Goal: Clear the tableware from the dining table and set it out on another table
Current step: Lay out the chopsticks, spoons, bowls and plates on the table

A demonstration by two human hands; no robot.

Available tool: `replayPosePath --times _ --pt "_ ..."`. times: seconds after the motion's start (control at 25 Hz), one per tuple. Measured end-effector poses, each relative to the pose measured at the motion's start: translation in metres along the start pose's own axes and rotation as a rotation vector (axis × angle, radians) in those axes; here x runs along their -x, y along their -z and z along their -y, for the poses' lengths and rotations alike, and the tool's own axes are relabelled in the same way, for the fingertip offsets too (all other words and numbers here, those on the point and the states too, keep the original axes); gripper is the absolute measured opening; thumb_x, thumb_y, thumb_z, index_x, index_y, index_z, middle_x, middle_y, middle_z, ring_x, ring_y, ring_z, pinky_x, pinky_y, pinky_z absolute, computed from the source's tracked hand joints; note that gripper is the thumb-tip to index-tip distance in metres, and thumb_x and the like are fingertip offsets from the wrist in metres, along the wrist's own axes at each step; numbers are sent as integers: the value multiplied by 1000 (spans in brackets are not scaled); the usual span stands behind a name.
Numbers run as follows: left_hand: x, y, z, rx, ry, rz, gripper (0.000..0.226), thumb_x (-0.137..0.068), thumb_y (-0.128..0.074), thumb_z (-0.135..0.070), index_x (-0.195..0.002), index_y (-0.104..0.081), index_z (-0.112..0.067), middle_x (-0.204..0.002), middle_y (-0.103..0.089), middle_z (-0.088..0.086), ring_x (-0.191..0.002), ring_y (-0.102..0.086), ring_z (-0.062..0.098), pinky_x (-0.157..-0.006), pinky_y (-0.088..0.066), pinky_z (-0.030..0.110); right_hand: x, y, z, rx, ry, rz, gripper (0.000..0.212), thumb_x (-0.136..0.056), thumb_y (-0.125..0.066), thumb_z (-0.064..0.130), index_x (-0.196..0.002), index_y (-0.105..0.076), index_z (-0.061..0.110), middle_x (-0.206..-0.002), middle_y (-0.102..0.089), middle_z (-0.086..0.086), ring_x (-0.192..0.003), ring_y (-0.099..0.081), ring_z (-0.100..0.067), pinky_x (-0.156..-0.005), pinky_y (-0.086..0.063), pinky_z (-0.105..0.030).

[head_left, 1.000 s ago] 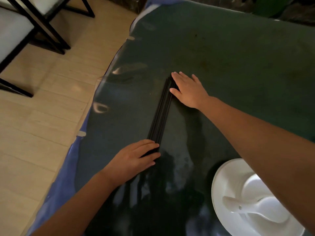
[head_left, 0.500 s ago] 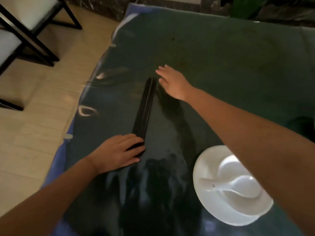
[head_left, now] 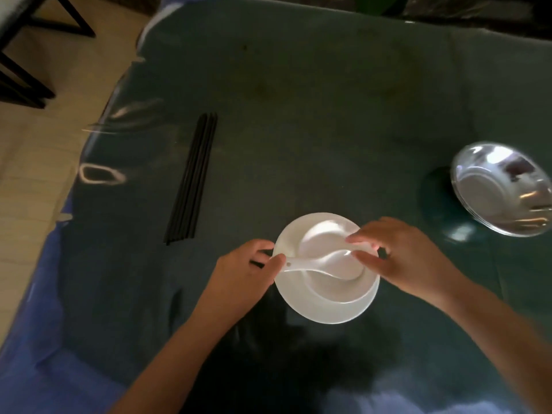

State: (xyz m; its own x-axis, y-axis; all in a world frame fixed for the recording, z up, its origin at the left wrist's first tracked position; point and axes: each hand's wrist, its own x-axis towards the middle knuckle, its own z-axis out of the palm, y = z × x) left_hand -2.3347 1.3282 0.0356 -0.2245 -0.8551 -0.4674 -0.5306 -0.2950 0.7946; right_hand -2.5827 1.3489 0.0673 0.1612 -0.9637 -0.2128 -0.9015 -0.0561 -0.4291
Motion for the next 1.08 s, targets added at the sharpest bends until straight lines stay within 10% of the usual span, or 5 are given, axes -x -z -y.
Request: replayPosePath --times 0.36,0.8,1.08 --pt "4 -4 -13 193 31 5 17 -84 -61 -10 -75 -73 -18 -63 -72 1 -55 -66 8 -53 -51 14 2 -25 18 543 -17 32 16 -85 -49 22 -87 -65 24 -85 -69 4 -85 -56 -22 -73 -35 -32" --pt "11 2 -16 699 33 -297 27 -84 -62 -13 -68 -77 -29 -69 -74 0 -64 -69 10 -59 -53 14 -53 26 23 -630 -248 -63 23 -82 -61 9 -77 -69 30 -79 -69 13 -66 -69 -3 -57 -52 -10" --pt "-41 2 -12 671 140 -335 15 -87 -60 -18 -79 -72 -25 -74 -75 -6 -72 -72 9 -54 -53 14 -189 17 42 -495 -160 -32 18 -82 -63 5 -96 -72 12 -95 -66 0 -76 -62 -7 -54 -50 -9"
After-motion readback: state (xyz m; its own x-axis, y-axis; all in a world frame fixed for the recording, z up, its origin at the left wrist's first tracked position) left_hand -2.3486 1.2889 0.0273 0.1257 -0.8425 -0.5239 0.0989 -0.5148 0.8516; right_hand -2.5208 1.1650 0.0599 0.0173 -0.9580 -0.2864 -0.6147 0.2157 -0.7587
